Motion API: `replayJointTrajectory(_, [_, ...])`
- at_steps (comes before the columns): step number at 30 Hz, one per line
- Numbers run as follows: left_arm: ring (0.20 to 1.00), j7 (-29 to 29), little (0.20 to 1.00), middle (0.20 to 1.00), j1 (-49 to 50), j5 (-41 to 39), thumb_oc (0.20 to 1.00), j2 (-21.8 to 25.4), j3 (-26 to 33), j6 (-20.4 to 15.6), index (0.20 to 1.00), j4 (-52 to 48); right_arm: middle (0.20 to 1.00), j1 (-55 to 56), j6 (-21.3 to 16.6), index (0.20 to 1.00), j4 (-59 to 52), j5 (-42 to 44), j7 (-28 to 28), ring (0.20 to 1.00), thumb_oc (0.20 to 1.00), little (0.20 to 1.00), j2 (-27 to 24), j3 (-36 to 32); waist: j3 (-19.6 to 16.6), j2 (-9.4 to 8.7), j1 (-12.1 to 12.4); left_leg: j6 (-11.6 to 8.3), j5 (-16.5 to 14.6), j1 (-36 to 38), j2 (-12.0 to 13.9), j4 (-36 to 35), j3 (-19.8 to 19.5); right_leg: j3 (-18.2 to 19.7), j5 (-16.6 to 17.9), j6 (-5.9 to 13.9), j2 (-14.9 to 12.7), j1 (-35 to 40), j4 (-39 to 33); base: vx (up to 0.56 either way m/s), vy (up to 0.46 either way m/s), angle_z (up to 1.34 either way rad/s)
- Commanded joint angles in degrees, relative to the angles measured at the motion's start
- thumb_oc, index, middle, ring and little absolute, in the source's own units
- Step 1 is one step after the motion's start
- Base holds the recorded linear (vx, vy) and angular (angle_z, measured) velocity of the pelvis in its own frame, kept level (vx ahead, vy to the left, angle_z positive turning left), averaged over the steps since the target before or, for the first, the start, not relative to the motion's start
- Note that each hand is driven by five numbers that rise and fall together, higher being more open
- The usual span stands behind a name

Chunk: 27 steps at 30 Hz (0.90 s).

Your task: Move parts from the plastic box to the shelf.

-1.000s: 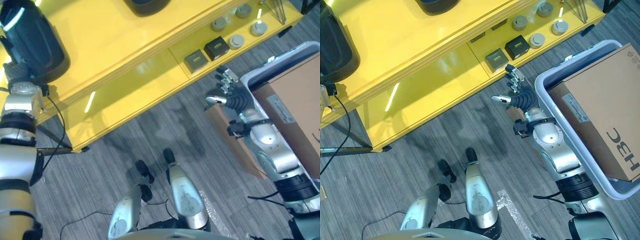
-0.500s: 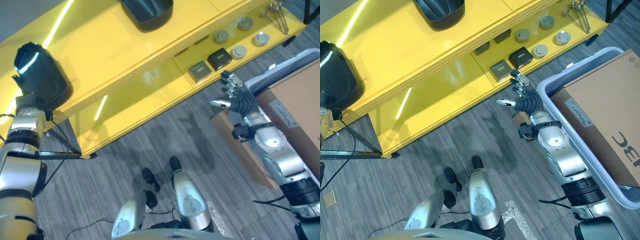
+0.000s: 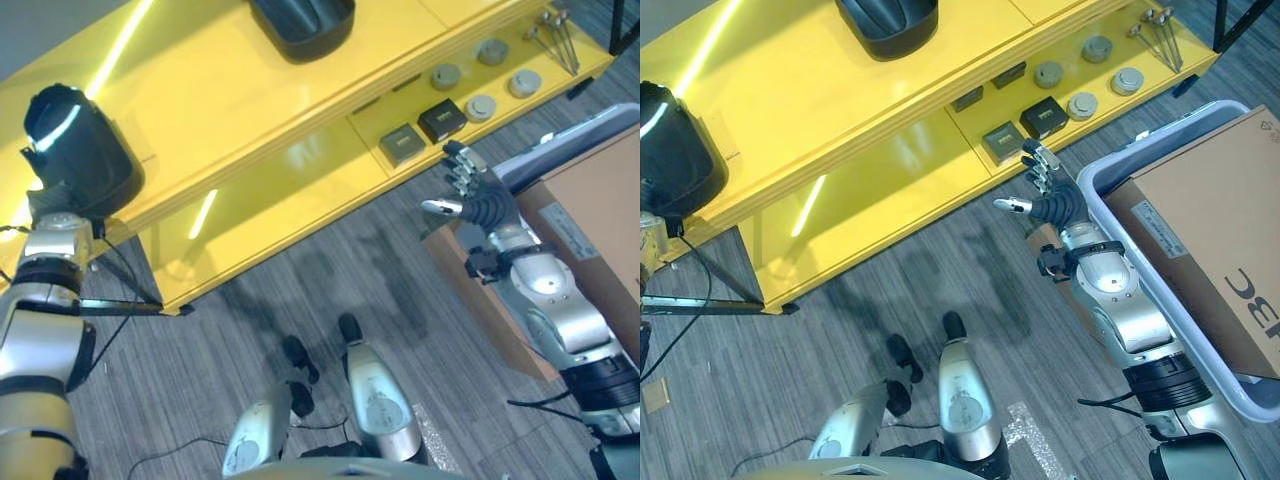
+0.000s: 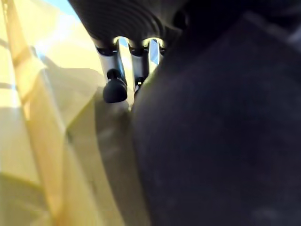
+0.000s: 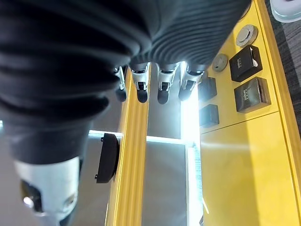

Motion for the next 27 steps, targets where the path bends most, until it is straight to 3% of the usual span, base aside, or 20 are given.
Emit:
replayJointTrajectory(1, [0.200, 2.2, 0.200, 0.200, -2.0, 2.2, 0.200, -0.1, -1.3, -0.2, 0.200, 0.3, 1.000, -2.7, -1.9, 1.000, -2.2, -0.1, -1.2, 1.000, 1.000, 1.000, 1.9, -1.6, -0.7, -4.90, -0.8, -2.44, -3.6, -1.3, 5.2, 5.6, -2.7, 1.1, 0.4, 3.86, -2.9, 0.3, -4.1, 0.00, -0.034, 0.01])
replayJointTrajectory(15, [0.200, 0.9, 0.200, 0.200, -2.7, 4.3, 0.200, -2.1, -3.6, 0.4, 0.200, 1.2, 1.000, -2.8, -3.1, 1.000, -1.2, -0.6, -1.1, 1.000, 1.000, 1.000, 2.6, -1.3, -0.6, -5.42, -1.6, -2.63, -4.0, -1.2, 5.6, 6.0, -1.8, 1.3, 0.4, 3.77, -2.5, 0.2, -4.1, 0.00, -0.001, 0.00])
replayJointTrajectory(16, [0.464, 0.7, 0.464, 0.464, -3.0, 4.3, 0.464, -2.0, -3.7, 0.6, 0.464, 1.3, 1.000, -2.7, -3.3, 1.000, -1.0, -0.6, -0.8, 1.000, 1.000, 1.000, 2.5, -1.4, -0.6, -5.34, -1.7, -2.64, -3.9, -1.1, 5.6, 5.9, -1.8, 1.3, 0.4, 3.73, -2.5, 0.3, -4.1, 0.00, 0.000, 0.00])
replayJointTrajectory(17, [1.000, 0.8, 1.000, 1.000, -3.0, 4.2, 1.000, -2.1, -3.7, 0.7, 1.000, 1.4, 1.000, -2.7, -3.4, 1.000, -0.9, -0.6, -0.6, 1.000, 1.000, 1.000, 2.5, -1.4, -0.5, -5.26, -1.7, -2.63, -3.9, -1.0, 5.6, 5.9, -1.7, 1.3, 0.4, 3.72, -2.5, 0.4, -4.2, 0.00, 0.000, 0.00])
replayJointTrajectory(27, [1.000, 3.6, 1.000, 1.000, -2.4, 2.1, 1.000, -2.2, -1.9, -2.8, 1.000, 0.1, 1.000, -1.9, -3.0, 1.000, -1.5, -1.2, -0.3, 1.000, 1.000, 1.000, 2.5, -1.8, -1.0, -4.75, -1.9, -2.70, -3.8, 0.2, 5.3, 5.2, -1.6, 1.4, 0.3, 3.74, -2.6, 1.3, -4.6, 0.00, 0.000, 0.00])
